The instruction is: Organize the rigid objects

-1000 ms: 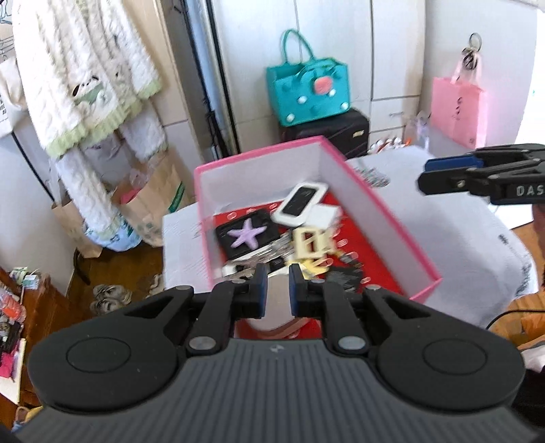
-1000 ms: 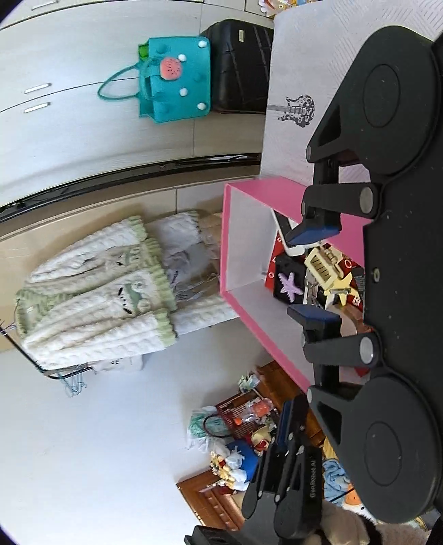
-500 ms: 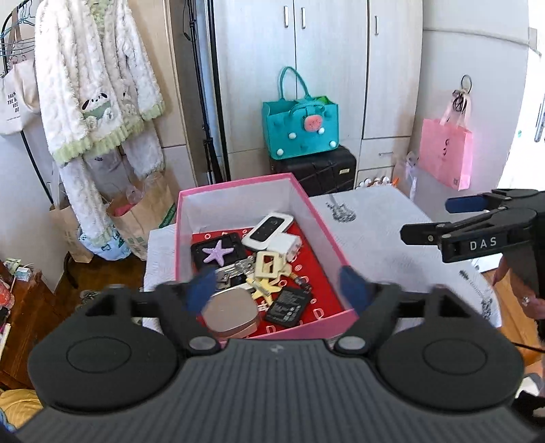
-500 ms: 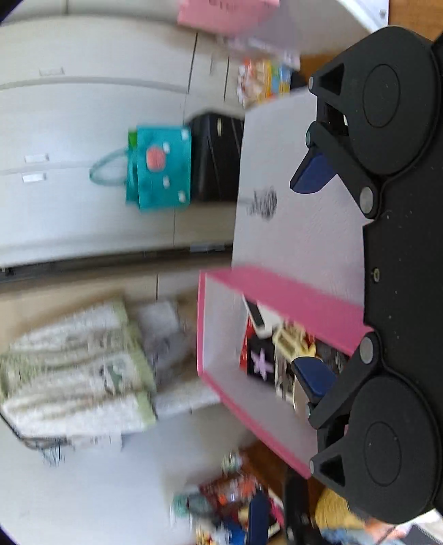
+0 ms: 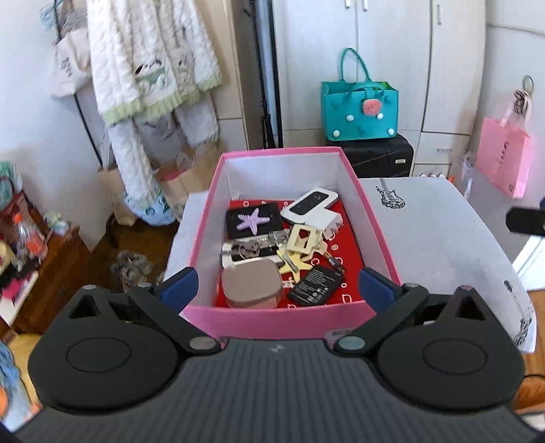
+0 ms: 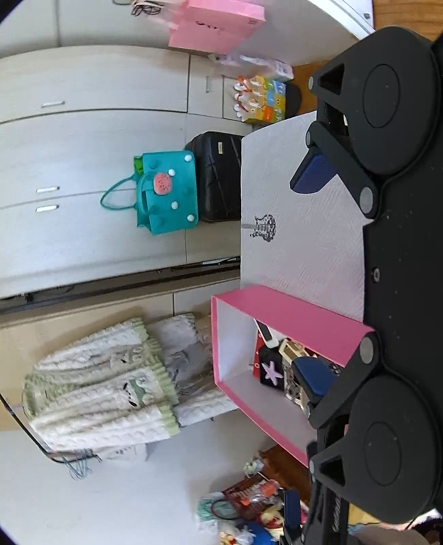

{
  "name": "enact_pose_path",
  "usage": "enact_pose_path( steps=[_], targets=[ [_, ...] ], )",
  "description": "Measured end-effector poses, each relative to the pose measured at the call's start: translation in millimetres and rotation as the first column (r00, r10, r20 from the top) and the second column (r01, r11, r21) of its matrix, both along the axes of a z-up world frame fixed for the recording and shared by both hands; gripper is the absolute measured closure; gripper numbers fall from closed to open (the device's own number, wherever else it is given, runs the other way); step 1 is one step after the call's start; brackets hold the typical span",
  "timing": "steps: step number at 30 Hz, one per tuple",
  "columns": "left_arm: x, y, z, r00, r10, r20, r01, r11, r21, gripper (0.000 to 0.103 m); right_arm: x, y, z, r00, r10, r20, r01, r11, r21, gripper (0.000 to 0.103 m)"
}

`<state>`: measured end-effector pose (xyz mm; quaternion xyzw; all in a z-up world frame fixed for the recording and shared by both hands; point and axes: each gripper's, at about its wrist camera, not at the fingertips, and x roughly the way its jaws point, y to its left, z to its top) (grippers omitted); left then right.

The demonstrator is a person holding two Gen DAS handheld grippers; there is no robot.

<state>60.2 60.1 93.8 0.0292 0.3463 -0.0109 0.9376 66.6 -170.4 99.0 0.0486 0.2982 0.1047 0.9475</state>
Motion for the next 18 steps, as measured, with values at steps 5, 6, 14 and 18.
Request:
enact_pose_path(
  steps=[5, 6, 14, 18],
  targets=[
    [-7.6, -1.9, -4.1, 1.0, 0.013, 0.001, -0.013, 0.999, -0.043, 0.001, -15.8, 4.2, -4.3, 0.999, -0.051, 0.003, 0.051, 0.999, -0.018, 0.0],
    [-7.9, -2.2, -3.8, 1.0, 0.012, 0.005, -0.012, 0.999, -0.037, 0.001, -16.6, 4.3, -6.7, 0.998, -0.06, -0.006, 0.06, 0.998, -0.015, 0.0],
    [-23.5, -15.7, -7.4, 1.0, 0.002, 0.002, -0.002, 1.0, -0.017, 0.001, -22.9, 7.3, -15.9, 0.997, -0.074, -0.034, 0.073, 0.997, -0.032, 0.0],
    [-27.9, -20.5, -10.4, 1.0, -0.004, -0.01, 0.004, 1.0, -0.01, 0.001, -30.4, 7.9, -13.8, 0.997, -0.08, -0.02, 0.079, 0.996, -0.049, 0.0]
  ],
)
